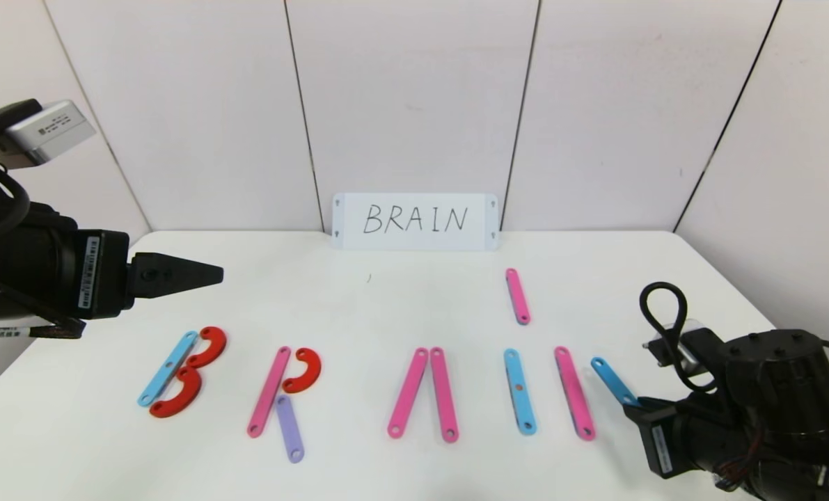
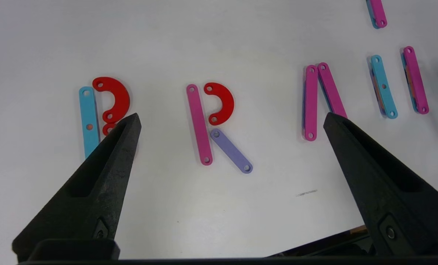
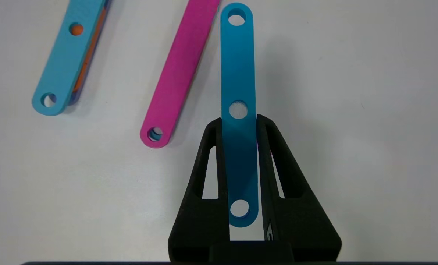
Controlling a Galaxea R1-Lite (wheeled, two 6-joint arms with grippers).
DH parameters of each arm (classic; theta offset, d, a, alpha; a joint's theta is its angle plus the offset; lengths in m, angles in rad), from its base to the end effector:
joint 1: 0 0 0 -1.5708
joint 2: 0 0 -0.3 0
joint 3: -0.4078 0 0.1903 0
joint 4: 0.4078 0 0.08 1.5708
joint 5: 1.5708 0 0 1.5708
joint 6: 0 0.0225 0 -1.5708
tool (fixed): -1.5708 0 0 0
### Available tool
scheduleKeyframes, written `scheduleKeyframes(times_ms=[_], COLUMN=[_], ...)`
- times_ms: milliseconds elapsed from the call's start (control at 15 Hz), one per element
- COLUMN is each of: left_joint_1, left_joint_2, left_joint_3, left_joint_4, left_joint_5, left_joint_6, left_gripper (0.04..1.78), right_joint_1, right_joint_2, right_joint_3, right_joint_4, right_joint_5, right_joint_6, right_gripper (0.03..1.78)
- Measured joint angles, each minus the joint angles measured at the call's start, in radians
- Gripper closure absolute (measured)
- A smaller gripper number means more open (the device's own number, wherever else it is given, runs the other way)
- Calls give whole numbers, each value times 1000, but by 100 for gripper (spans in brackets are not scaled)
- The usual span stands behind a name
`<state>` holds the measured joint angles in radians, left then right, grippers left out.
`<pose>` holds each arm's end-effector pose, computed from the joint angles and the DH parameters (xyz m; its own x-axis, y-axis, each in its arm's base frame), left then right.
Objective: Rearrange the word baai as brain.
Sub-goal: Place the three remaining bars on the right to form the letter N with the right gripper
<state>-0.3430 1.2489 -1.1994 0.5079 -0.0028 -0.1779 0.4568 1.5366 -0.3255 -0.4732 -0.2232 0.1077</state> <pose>0.1603 -0.0573 0.2971 0.7983 -0.2880 -0.5290 0.2451 0.9576 -0.1516 0.1793 0.0826 0.0943 0.7452 0.1196 -0.6560 -0.2166 0.9739 -0.0685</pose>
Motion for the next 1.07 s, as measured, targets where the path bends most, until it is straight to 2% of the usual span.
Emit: scheduleKeyframes(times_ms=[400, 800, 1067], left_joint_1=[0, 1, 1], left_joint_2=[1, 0, 0], left_joint_3=[0, 0, 0], left_joint_4=[0, 0, 0], left_joint_5=[0, 0, 0], left_joint_6=[0, 0, 0], left_gripper=[8, 8, 8], right_joint_1=[-37, -42, -43], right_joint_2=[30, 82, 96], right_joint_3=[-5, -13, -14], right_joint_4=[-3, -61, -65], right_joint_5=[24, 26, 31], right_joint_6=[-28, -30, -36], right_gripper=[154, 154, 154])
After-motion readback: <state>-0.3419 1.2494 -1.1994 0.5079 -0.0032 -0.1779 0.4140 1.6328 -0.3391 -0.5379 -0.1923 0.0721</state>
